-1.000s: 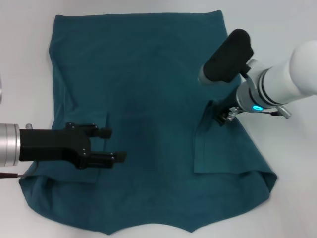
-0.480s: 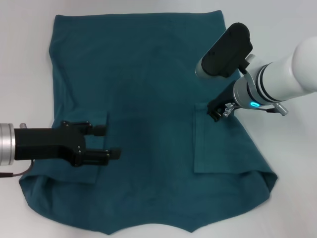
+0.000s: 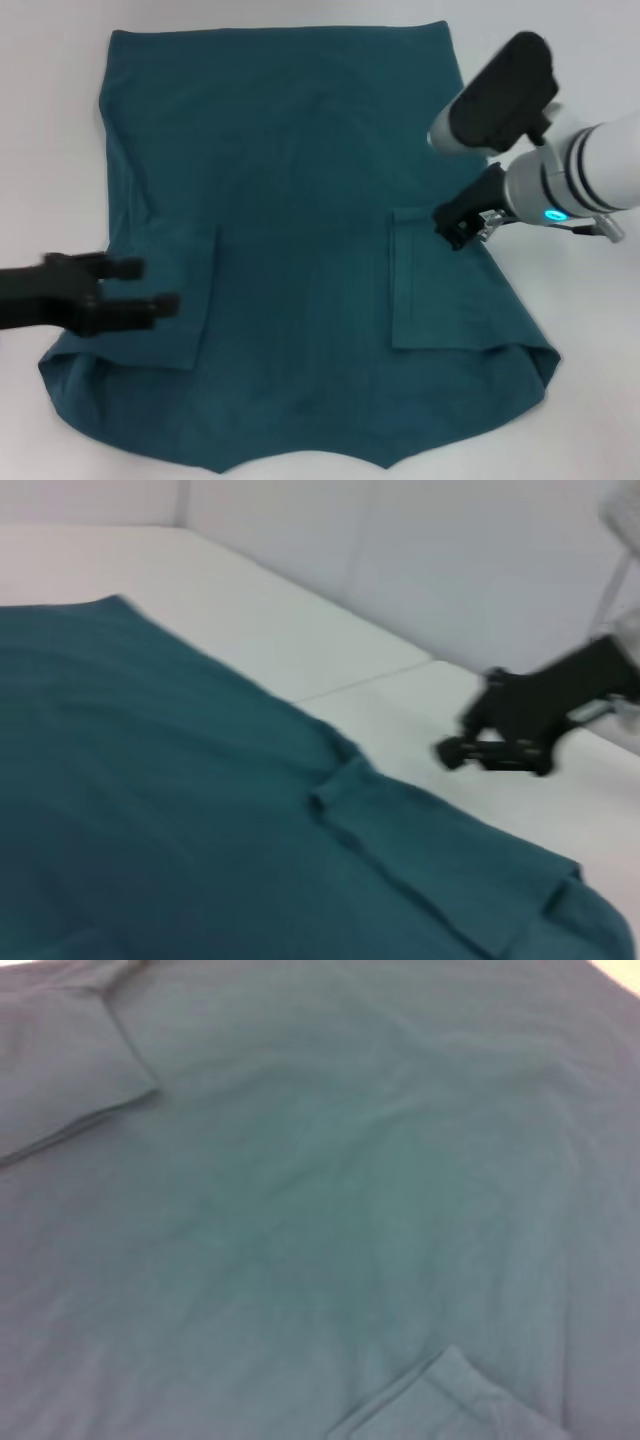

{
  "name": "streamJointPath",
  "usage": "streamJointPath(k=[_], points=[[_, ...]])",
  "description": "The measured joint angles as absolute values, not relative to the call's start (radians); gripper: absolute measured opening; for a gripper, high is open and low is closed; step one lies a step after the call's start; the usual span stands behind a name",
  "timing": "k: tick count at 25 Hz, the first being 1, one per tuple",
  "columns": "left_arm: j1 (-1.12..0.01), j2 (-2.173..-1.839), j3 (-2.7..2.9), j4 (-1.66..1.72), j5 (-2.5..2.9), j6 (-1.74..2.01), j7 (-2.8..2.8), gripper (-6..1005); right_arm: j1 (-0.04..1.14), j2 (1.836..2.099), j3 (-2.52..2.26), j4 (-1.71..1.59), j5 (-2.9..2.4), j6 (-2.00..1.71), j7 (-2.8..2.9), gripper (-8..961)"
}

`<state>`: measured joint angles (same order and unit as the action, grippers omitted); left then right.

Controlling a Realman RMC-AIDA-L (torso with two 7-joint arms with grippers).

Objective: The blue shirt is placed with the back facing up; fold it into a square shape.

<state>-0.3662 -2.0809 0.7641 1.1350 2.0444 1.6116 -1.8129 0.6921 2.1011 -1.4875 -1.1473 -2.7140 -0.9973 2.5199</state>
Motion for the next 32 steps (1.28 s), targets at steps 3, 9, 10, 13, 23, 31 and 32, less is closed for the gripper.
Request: streamJointPath(k=[3,9,10,13,23,31,32], points=[[-0.305,-2.083,0.763,1.253,2.055,1.613,-1.958,840,0.654,2.097,-1.488,-1.221,-2.689,-1.055,2.509,66],[-0.300,-2.078,0.760,1.316,2.255,1.583,-2.247,841,0.588,2.096,-1.484,-1.358,-2.654,-1.186,2.470,160],[-0.311,-2.076,0.759,1.306,2.299,1.580,-2.274,843,0.576,2.095,-1.482,-1.382,-2.645,-1.205,2.463,175],[-0.363,-2.079,0.761,1.248,2.405,1.572,-2.298,851,0.546,2.094,-1.479,-1.437,-2.624,-1.250,2.449,233],[-0.479,-2.092,0.769,1.128,2.613,1.474,-2.301,857,0.480,2.094,-1.455,-1.509,-2.620,-1.301,2.434,448],[-0.451,-2.106,0.729,1.260,2.620,1.522,-2.322,857,0.478,2.095,-1.443,-1.514,-2.620,-1.317,2.444,547],[-0.448,-2.105,0.727,1.262,2.622,1.523,-2.323,858,0.479,2.096,-1.443,-1.517,-2.621,-1.319,2.445,547]])
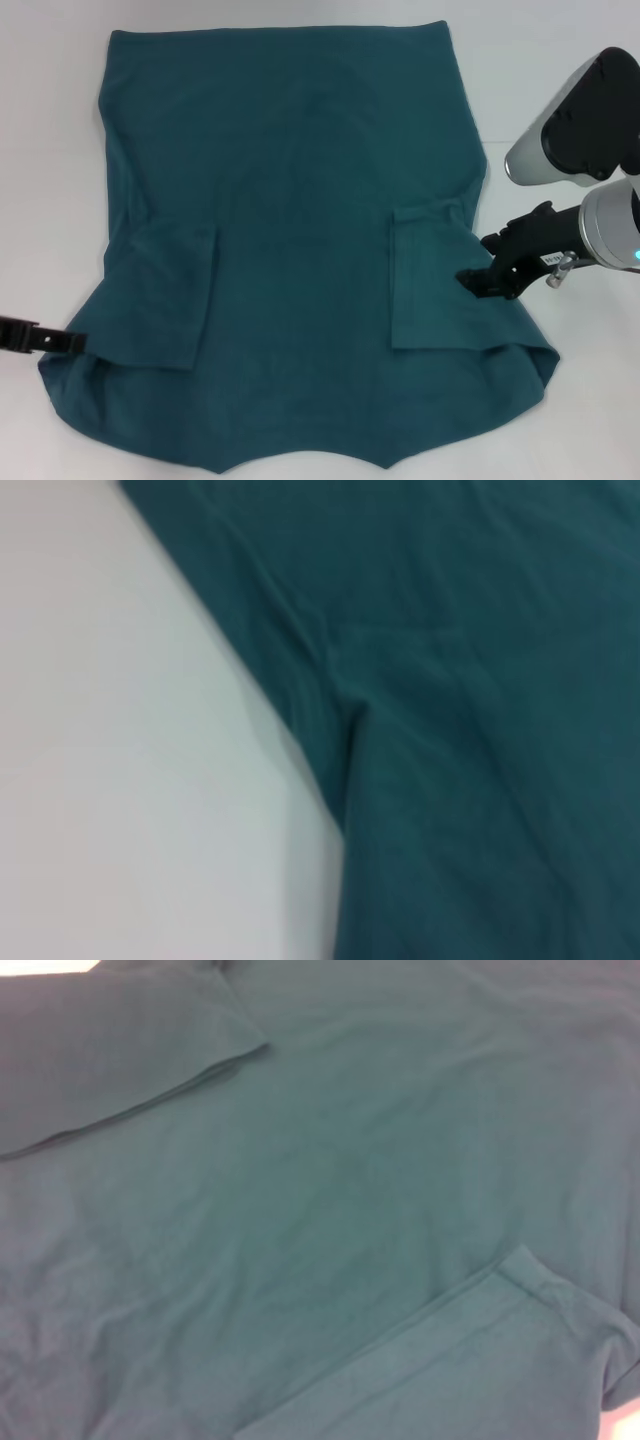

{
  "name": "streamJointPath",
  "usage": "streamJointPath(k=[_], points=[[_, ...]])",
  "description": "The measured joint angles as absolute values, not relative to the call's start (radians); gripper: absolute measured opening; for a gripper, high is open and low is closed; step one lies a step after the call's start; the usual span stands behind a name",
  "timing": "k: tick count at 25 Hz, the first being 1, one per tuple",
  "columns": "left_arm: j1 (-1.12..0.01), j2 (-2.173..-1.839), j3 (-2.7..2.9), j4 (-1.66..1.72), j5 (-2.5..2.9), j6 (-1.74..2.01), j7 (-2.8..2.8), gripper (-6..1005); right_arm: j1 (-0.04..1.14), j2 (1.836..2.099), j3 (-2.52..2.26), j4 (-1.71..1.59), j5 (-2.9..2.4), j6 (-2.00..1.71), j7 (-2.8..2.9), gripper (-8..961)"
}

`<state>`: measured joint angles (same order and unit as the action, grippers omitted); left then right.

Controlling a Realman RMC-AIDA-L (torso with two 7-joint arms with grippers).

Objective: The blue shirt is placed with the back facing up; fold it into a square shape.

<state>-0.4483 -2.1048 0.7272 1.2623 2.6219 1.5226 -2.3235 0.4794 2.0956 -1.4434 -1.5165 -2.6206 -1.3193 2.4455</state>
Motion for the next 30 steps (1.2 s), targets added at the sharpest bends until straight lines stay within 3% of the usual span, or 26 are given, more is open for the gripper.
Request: streamJointPath(k=[30], points=[[-0.463,-2.110,0.761,1.165,2.701,1.412,-2.321,856,0.489,2.095,-1.449,-1.522,-2.623,-1.325,2.450,548]])
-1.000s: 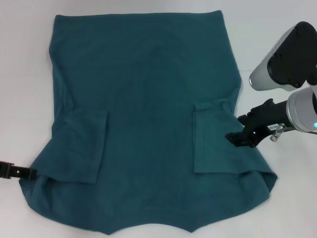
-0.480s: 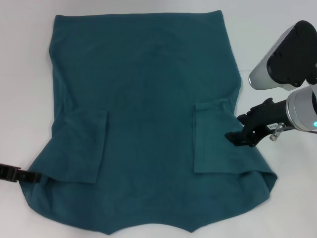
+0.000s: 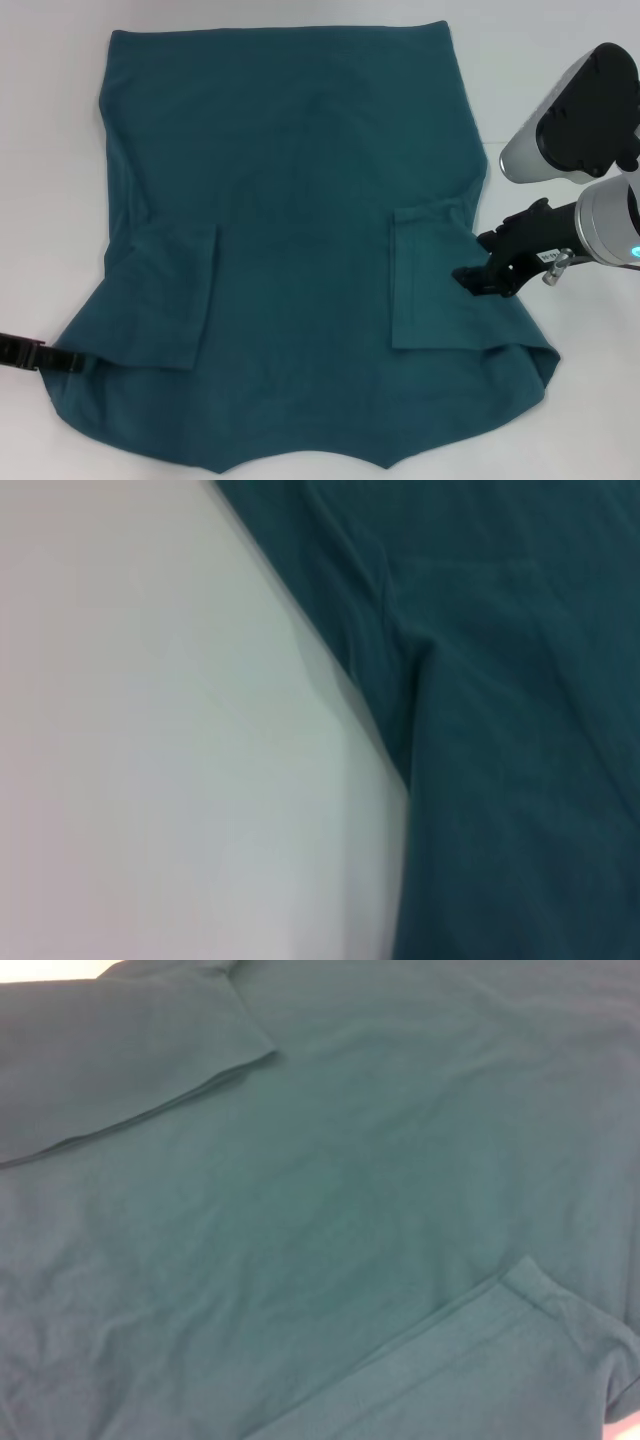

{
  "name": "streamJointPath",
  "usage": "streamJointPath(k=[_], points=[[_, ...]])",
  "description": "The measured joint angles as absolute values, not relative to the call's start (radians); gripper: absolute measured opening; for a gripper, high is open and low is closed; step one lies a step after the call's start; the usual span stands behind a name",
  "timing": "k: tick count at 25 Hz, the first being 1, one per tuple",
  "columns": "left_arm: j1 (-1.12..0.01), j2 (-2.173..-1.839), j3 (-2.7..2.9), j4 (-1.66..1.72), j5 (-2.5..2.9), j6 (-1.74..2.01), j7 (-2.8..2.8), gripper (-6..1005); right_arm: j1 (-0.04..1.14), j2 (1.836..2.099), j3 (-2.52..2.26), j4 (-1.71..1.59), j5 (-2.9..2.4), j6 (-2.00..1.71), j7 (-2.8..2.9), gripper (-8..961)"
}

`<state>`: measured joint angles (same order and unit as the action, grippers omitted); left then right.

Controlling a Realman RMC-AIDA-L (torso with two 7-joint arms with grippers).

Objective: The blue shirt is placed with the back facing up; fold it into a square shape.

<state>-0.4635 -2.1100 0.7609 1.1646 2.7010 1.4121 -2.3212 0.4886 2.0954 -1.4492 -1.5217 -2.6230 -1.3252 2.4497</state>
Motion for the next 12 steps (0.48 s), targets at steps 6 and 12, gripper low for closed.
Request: streamJointPath(k=[6,12], points=[[-0.465,-2.111,0.761,1.163,2.706,1.405,-2.321,855,0.489,2.095,-1.451,-1.522,-2.621,-1.325,2.449,548],[-0.473,-2.111,0.761,1.139,2.721,1.392,-2.319,855,0.489,2.097,-1.451,-1.522,-2.620,-1.325,2.446,548]])
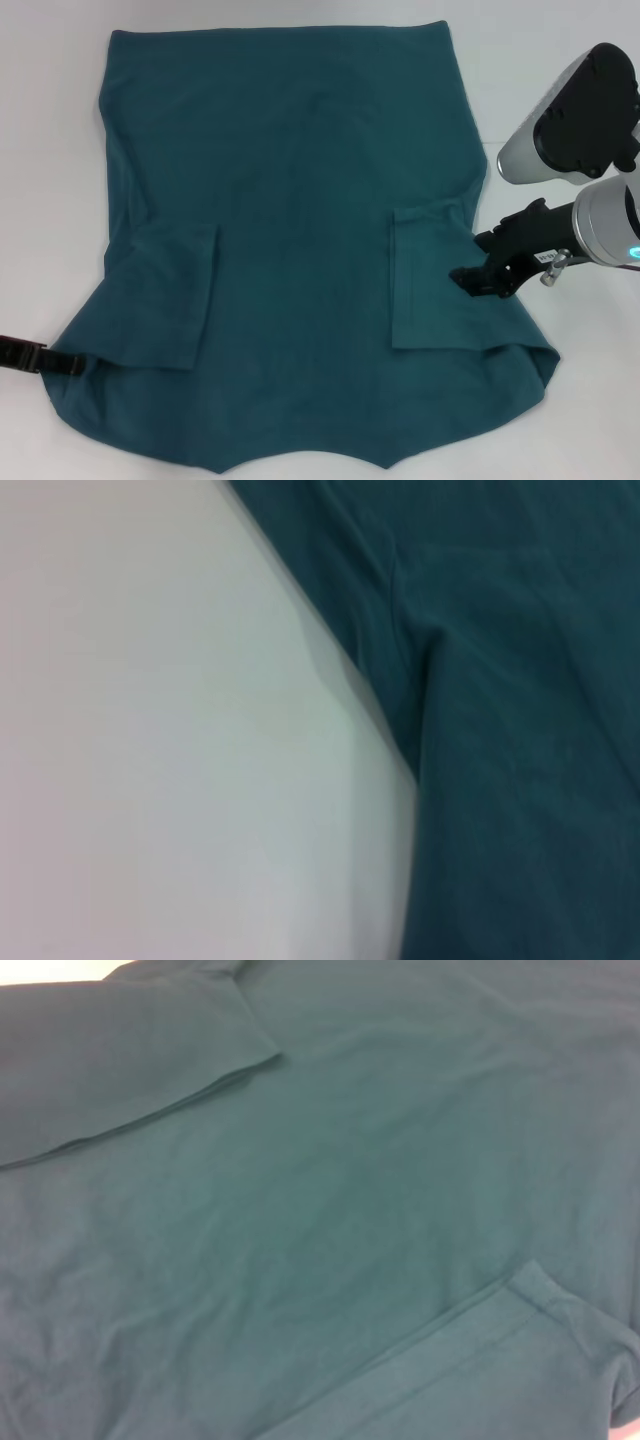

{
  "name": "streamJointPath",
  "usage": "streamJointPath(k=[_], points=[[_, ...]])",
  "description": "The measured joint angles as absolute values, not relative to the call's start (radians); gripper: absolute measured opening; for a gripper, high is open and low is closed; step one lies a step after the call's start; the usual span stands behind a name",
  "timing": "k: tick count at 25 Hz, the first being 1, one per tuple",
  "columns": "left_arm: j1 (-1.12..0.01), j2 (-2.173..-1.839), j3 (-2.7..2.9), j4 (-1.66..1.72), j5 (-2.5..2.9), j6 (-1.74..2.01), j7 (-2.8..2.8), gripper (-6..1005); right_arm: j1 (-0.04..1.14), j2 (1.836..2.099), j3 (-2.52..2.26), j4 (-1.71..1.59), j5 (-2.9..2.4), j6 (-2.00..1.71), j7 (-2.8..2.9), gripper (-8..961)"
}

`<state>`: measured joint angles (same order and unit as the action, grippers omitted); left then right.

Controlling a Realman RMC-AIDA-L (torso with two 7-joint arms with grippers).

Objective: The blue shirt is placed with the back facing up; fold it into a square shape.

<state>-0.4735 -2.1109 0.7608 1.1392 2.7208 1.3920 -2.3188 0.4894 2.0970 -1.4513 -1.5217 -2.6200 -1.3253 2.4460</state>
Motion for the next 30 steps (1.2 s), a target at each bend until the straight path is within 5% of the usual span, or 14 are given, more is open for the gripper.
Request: streamJointPath(k=[22,28,30], points=[[-0.482,-2.117,0.775,1.121,2.722,1.388,-2.315,847,0.491,2.097,-1.453,-1.522,-2.620,-1.325,2.444,547],[-0.482,-2.116,0.775,1.121,2.723,1.388,-2.315,788,0.491,2.097,-1.460,-1.522,-2.620,-1.325,2.444,546],[-0.482,-2.117,0.775,1.121,2.723,1.388,-2.314,601,0.491,2.097,-1.461,-1.521,-2.620,-1.325,2.444,546]])
